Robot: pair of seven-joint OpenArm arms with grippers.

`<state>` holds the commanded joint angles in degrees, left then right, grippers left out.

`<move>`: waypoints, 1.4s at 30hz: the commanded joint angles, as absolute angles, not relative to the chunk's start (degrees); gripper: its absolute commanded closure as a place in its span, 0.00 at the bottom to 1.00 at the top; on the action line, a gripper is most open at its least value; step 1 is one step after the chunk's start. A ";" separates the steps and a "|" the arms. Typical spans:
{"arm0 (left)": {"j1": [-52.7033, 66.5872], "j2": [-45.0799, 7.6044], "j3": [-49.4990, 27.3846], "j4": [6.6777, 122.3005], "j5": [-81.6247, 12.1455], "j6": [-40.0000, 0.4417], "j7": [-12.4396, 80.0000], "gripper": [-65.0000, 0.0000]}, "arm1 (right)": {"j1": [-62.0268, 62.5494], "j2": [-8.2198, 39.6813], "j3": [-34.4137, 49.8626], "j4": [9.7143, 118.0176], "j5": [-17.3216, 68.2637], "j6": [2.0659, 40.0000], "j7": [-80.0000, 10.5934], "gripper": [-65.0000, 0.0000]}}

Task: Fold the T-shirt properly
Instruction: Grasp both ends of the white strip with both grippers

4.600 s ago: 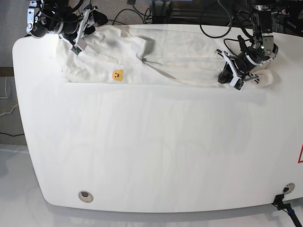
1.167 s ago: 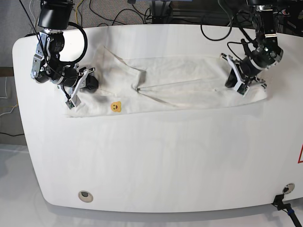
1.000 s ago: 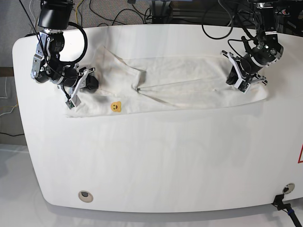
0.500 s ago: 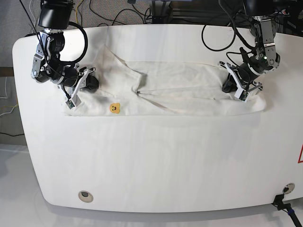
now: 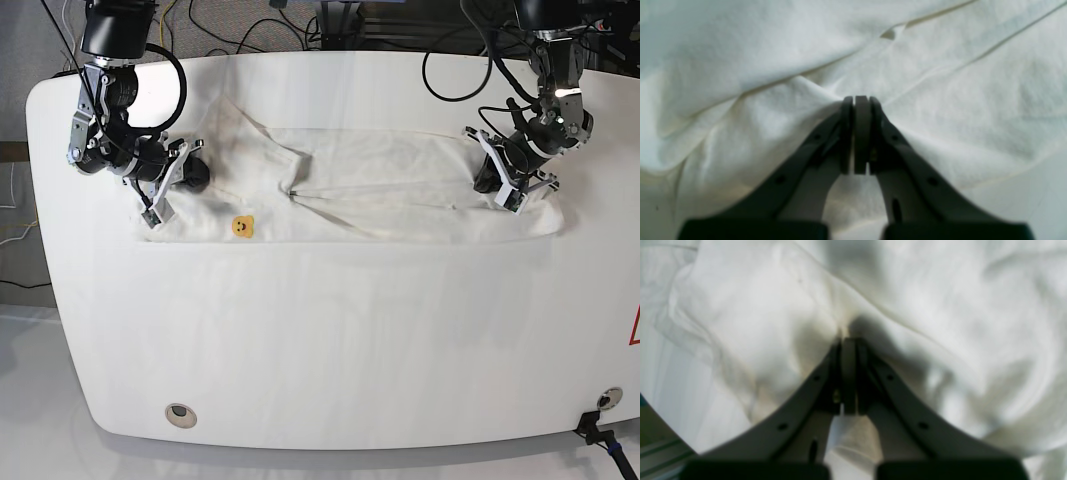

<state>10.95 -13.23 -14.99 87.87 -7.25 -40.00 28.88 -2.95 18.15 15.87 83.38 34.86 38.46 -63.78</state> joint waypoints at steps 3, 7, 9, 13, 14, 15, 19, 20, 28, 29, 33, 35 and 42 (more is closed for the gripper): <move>12.53 -13.32 -15.08 87.87 -7.25 -40.00 28.70 1.00 | -4.35 18.15 15.87 83.38 34.86 38.46 -63.78 1.00; 14.46 -13.32 -15.08 87.96 -7.25 -40.00 28.70 1.00 | -6.11 18.15 15.96 83.38 34.86 38.46 -63.78 1.00; 14.99 -13.32 -15.16 87.96 -7.25 -40.00 28.70 1.00 | -6.46 18.15 15.96 83.47 34.86 38.46 -63.78 1.00; 15.16 -13.32 -15.16 87.96 -7.25 -40.00 28.70 1.00 | -7.16 18.15 15.96 83.47 34.86 38.46 -63.52 1.00; 15.16 -13.32 -15.16 87.96 -7.25 -40.00 28.62 1.00 | -7.16 18.15 15.96 83.47 34.86 38.46 -63.52 1.00; 15.08 -13.32 -15.16 87.96 -7.25 -40.00 28.62 1.00 | -7.08 18.15 15.96 83.47 34.86 38.46 -63.52 1.00; 14.02 -13.41 -15.16 88.66 -7.25 -40.00 28.62 1.00 | -6.81 18.15 15.96 83.56 34.86 38.46 -63.52 1.00; 14.02 -13.41 -15.78 89.10 -7.16 -40.00 28.70 1.00 | -6.73 18.15 15.96 84.18 34.86 38.46 -63.52 1.00; 13.41 -13.41 -16.31 93.67 -7.08 -40.00 28.97 1.00 | -5.05 18.33 16.13 89.10 34.86 38.37 -63.60 1.00; 13.23 -13.41 -16.31 93.85 -7.08 -40.00 28.97 1.00 | -5.05 18.33 16.13 90.51 34.86 38.37 -63.69 1.00; 12.97 -13.41 -16.31 93.93 -7.08 -40.00 28.97 1.00 | -4.88 18.33 16.31 95.43 34.86 38.20 -65.89 1.00; 12.97 -13.41 -16.31 94.02 -7.08 -40.00 28.97 1.00 | -4.79 18.24 16.31 97.19 34.86 38.20 -66.24 1.00; 13.14 -13.41 -16.31 95.25 -7.08 -40.00 28.97 1.00 | -5.67 18.15 16.22 104.31 34.86 38.11 -66.42 1.00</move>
<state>13.14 -13.41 -16.31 95.25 -7.08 -40.00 28.97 -5.67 18.15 16.22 104.31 34.86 38.11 -66.42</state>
